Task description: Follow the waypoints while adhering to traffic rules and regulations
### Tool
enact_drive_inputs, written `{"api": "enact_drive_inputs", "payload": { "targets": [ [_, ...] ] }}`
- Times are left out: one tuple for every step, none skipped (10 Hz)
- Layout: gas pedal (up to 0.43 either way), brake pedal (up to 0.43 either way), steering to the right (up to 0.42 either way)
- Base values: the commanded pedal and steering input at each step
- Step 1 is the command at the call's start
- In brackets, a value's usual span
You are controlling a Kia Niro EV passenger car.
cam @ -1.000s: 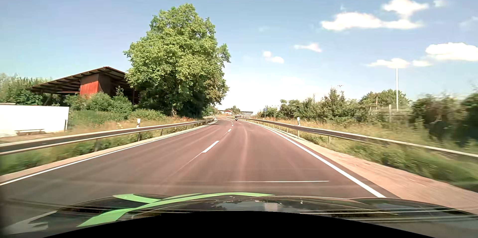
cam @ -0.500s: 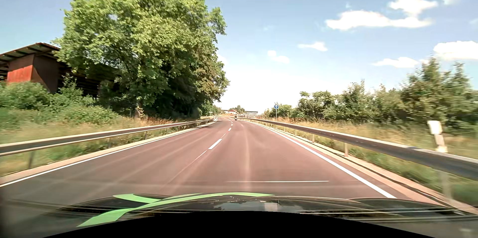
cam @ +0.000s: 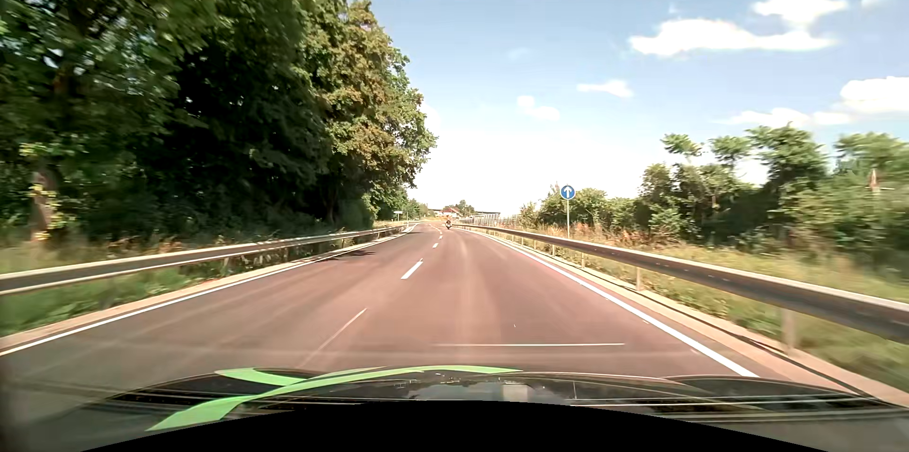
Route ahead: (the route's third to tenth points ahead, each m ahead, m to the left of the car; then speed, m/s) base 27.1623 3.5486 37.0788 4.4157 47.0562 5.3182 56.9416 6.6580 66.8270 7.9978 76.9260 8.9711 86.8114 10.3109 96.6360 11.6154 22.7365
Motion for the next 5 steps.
{"api": "enact_drive_inputs", "payload": {
  "targets": [
    [0.268, 0.000, -0.013],
    [0.268, 0.000, -0.013],
    [0.268, 0.000, -0.013],
    [0.268, 0.000, -0.013],
    [0.228, 0.000, -0.013]
  ]
}}
